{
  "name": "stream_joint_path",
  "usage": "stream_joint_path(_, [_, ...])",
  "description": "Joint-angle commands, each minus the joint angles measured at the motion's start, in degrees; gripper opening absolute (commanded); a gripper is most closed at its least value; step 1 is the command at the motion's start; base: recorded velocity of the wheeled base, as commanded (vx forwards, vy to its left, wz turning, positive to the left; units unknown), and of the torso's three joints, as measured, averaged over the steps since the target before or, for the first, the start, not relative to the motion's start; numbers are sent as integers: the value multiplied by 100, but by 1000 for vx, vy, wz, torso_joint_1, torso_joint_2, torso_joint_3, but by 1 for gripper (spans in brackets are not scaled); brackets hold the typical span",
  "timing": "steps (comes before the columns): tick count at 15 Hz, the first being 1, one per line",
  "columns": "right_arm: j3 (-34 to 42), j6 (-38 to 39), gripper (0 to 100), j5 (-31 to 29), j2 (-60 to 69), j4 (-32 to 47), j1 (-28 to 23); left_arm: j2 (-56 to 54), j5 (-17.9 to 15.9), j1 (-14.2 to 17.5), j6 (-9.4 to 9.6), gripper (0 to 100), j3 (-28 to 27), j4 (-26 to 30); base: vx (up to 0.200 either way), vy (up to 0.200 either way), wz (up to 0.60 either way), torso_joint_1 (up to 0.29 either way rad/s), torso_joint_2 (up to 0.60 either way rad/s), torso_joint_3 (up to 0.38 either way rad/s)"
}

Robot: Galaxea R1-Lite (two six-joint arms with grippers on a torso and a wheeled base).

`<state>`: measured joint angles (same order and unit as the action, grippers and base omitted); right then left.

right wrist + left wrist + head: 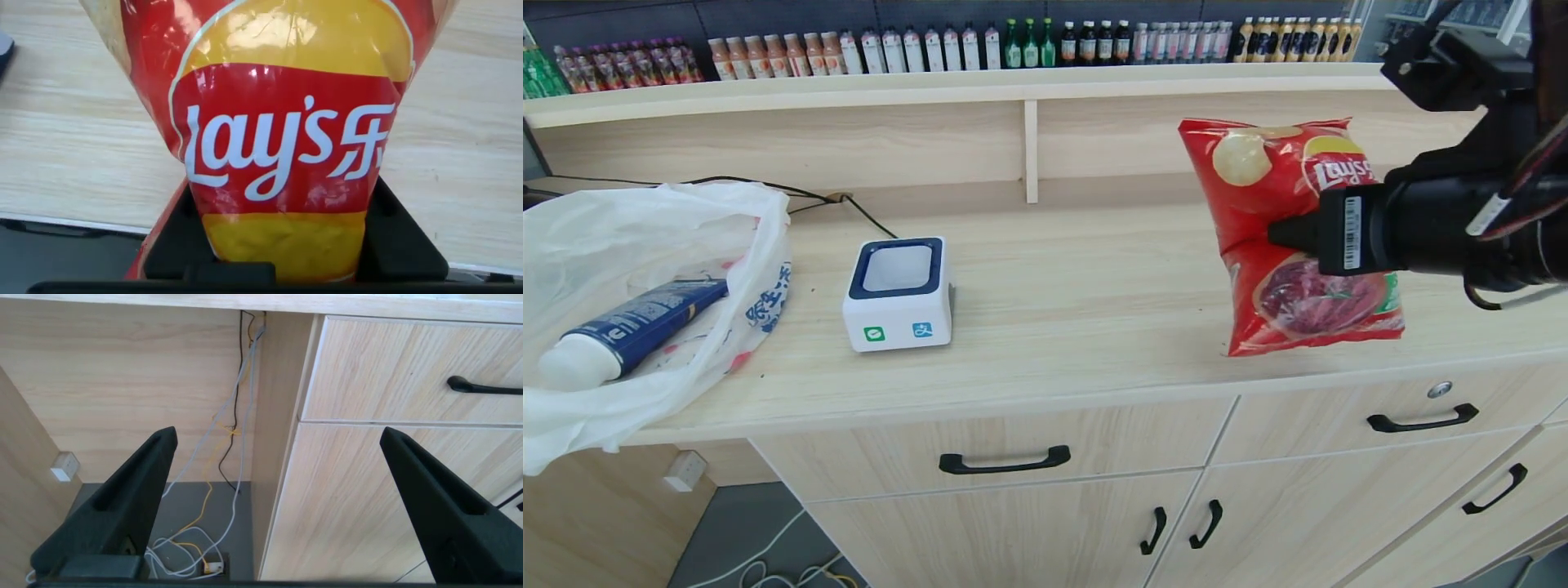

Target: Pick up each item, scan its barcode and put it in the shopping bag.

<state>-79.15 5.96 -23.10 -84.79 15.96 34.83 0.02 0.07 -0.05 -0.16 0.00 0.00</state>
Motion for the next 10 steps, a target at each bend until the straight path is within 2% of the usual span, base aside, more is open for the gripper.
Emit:
stream_joint_path(1, [480,2,0,-1,621,-110,33,-2,1,-4,-2,100,0,0,0,0,0,0,0,0])
stream_joint_path(5, [1077,19,0,69,1043,-594,33,-2,1,5,-2,100,0,0,0,0,0,0,0,0])
stream_joint_path(10, [2545,37,0,1062,1983,-1569,33,-2,1,5,-2,100,0,0,0,0,0,0,0,0])
